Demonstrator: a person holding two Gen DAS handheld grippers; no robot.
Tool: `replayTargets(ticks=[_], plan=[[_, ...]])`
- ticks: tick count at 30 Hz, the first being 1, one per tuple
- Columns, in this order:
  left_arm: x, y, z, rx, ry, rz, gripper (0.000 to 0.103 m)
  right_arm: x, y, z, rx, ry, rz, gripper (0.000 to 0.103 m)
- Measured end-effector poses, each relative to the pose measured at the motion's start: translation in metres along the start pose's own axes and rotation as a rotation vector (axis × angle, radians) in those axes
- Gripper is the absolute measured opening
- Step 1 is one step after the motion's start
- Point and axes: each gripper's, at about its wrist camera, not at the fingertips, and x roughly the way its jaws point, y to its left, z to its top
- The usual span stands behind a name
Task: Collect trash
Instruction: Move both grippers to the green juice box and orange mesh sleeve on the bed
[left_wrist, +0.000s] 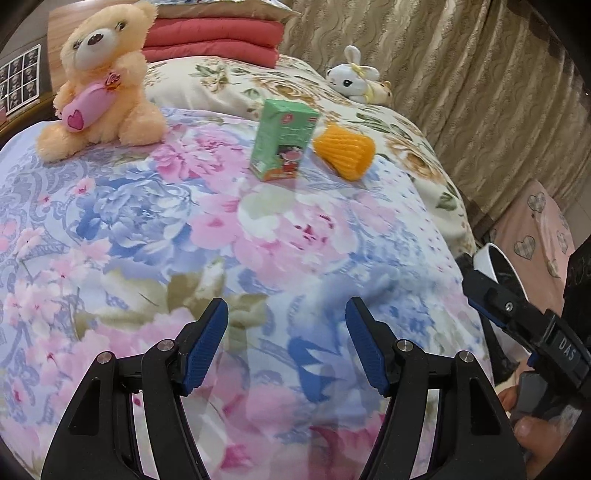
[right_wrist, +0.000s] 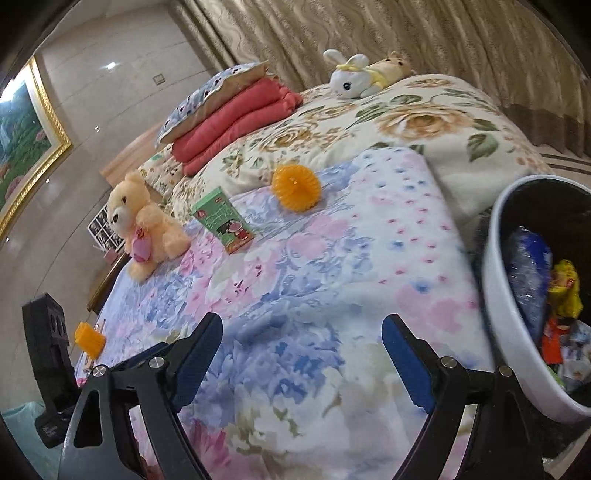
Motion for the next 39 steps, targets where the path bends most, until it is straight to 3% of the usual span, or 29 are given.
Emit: replayTargets(ticks=[29,39], plan=[[0.07,0.015,0.075,0.064,0.019,0.058,0.072,0.099,0.002,0.064,-0.117,0.07,-0.032,0.09],[0.093,0.02,0.098,0.071,0.026,0.041,0.074,0.129,0.004,0.088,-0.134,0.083,-0.029,0.09]])
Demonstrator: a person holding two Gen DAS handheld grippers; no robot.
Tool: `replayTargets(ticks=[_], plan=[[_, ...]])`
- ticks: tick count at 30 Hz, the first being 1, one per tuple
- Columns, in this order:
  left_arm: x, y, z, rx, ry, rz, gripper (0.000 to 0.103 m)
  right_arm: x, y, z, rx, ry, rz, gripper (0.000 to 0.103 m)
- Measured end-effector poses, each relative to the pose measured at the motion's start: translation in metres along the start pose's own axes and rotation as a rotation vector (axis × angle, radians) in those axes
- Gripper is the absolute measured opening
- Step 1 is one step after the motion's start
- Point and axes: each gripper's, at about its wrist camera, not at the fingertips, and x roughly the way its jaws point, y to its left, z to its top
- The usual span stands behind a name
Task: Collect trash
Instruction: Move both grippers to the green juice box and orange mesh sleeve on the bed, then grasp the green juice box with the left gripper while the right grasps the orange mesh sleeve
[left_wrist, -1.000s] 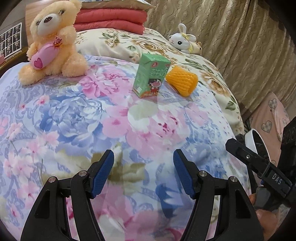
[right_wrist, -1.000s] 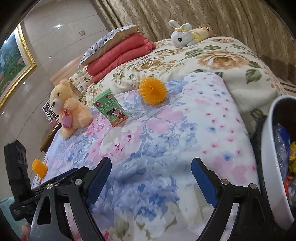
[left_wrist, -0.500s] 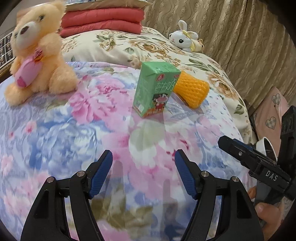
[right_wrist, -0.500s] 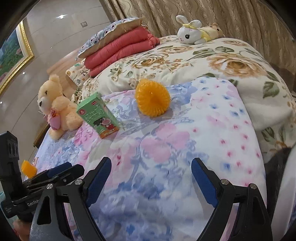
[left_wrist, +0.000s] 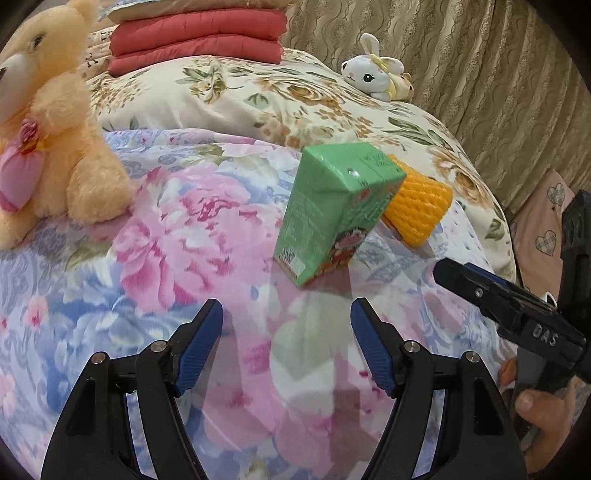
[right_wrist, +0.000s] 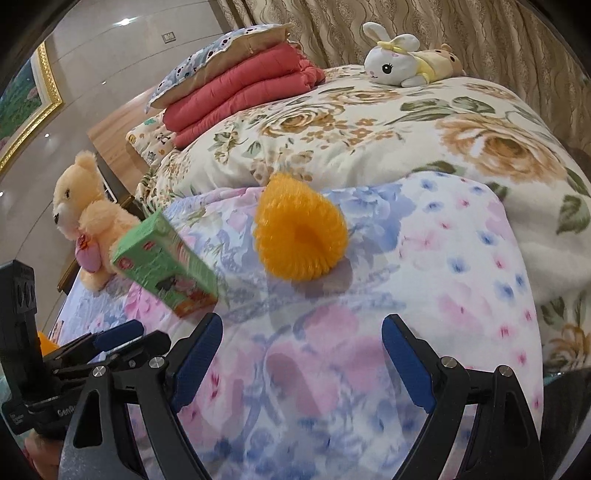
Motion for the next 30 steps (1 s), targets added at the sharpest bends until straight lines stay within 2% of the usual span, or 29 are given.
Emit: replayTargets(ticks=[17,19,21,23,27,30], plan=[[0.017,-0.002,0.027,0.04,-0.05,-0.069,0.076,0.03,0.001,0.031,-0.032,0.005,0.016,0.088],[0.018,-0.004,0.028,0.048,-0.055,-0.072,0.073,0.03,0.001,0.03,-0.036,-0.001,0.014,0.079],[0.02,-0.007,0.028,0.065,-0.045,-0.081,0.056,0.03,0.001,0.029,-0.033,0.002,0.009,0.055],[0.023,-0.009,0.028,0.081,-0.029,-0.082,0.032,0.029,-0.002,0.028,-0.019,0.001,0.016,0.049],[0.018,-0.015,0.024,0.111,-0.043,-0.073,0.031,0.02,-0.003,0.024,-0.011,-0.012,0.02,0.037],[0.012,-0.018,0.018,0.117,-0.045,-0.066,0.031,0.011,-0.002,0.016,-0.003,-0.012,0.031,0.033]])
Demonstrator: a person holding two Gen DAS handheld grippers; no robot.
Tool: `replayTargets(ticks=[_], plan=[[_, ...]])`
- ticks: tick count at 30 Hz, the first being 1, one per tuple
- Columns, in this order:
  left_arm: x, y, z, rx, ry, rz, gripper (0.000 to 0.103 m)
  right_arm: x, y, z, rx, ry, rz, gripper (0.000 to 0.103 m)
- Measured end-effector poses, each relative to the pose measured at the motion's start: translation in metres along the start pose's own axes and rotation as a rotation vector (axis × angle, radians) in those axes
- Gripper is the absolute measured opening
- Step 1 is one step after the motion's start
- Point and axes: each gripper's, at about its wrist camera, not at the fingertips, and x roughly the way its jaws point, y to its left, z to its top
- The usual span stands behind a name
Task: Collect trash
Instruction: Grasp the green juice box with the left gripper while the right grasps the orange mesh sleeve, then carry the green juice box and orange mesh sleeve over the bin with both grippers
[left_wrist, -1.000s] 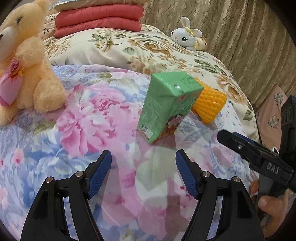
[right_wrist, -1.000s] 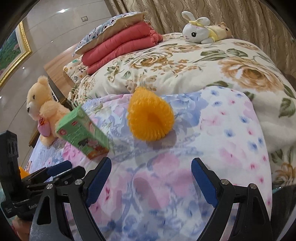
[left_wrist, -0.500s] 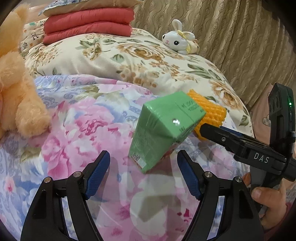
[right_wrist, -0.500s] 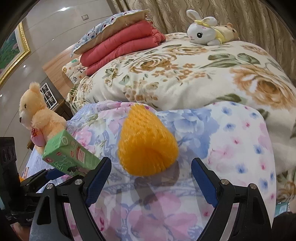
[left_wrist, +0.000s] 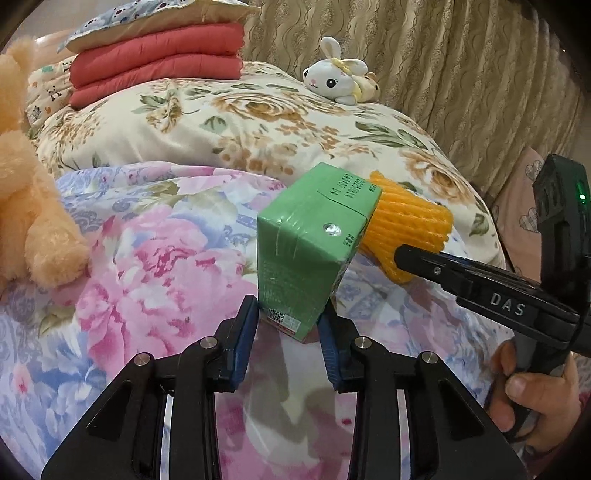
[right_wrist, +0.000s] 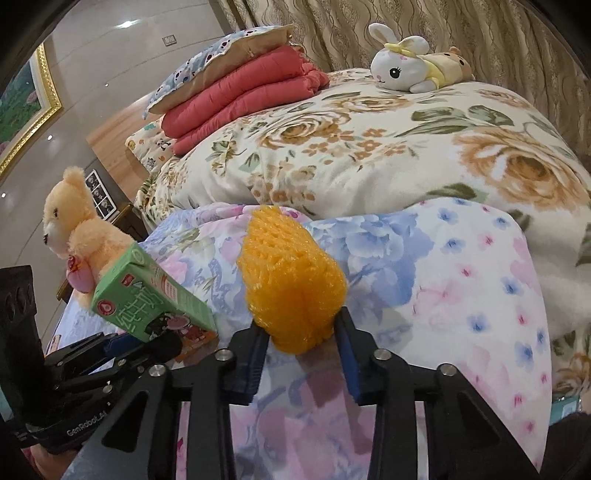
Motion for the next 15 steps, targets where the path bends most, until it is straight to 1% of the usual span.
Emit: replayTargets(ticks=[6,15], plan=[[-0.023,-0.013,-0.019,-0.007,-0.01,-0.013,0.031,-0.025,0.003,-0.021,0.031,0.0,0.036,0.028],[-0.064,-0.039,-0.056,-0.006,-0.008,-0.031,0.031,-0.069,0.003,-0.059,0.078,-0.025,0.059,0.026]])
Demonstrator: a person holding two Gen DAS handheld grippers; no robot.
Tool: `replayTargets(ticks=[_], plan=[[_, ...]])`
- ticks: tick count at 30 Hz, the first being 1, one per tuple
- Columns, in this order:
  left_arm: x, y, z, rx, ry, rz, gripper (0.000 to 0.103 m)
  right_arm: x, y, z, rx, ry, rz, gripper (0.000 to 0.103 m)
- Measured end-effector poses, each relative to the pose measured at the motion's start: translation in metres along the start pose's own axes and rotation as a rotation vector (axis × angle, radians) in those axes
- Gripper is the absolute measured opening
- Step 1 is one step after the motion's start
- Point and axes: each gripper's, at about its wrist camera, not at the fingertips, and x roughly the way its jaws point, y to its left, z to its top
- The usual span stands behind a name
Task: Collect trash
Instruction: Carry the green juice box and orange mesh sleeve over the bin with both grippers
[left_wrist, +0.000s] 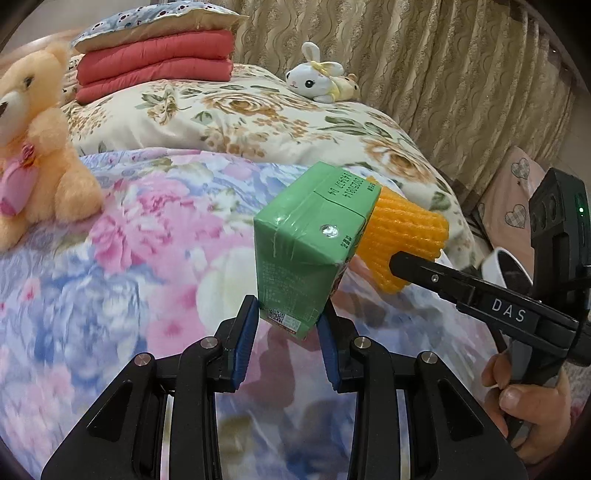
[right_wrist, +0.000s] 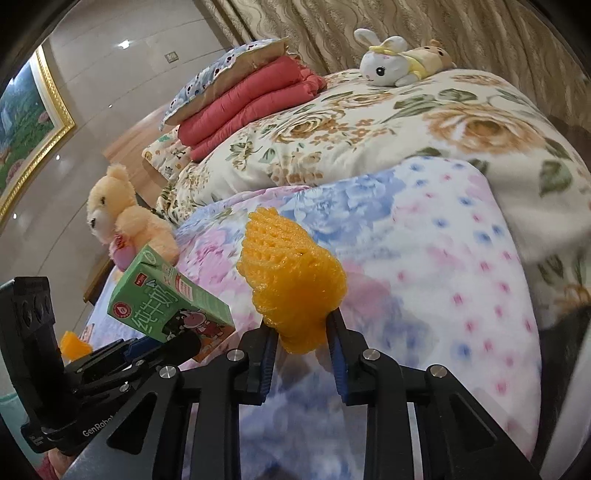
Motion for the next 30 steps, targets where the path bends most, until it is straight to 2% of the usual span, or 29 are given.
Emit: replayTargets(ticks=[15,30], plan=[[-0.037,-0.042,-0.046,0.03,0.015,-0.054,0.031,-0.073,-0.01,-0.058,0.071,-0.061,-0.018,0.026],[-0.053,-0.086,-0.062,0.103,0.02,-0.096,0.031,-0.12,-0.024,-0.084,0.103,-0.108,-0.042,0.026]])
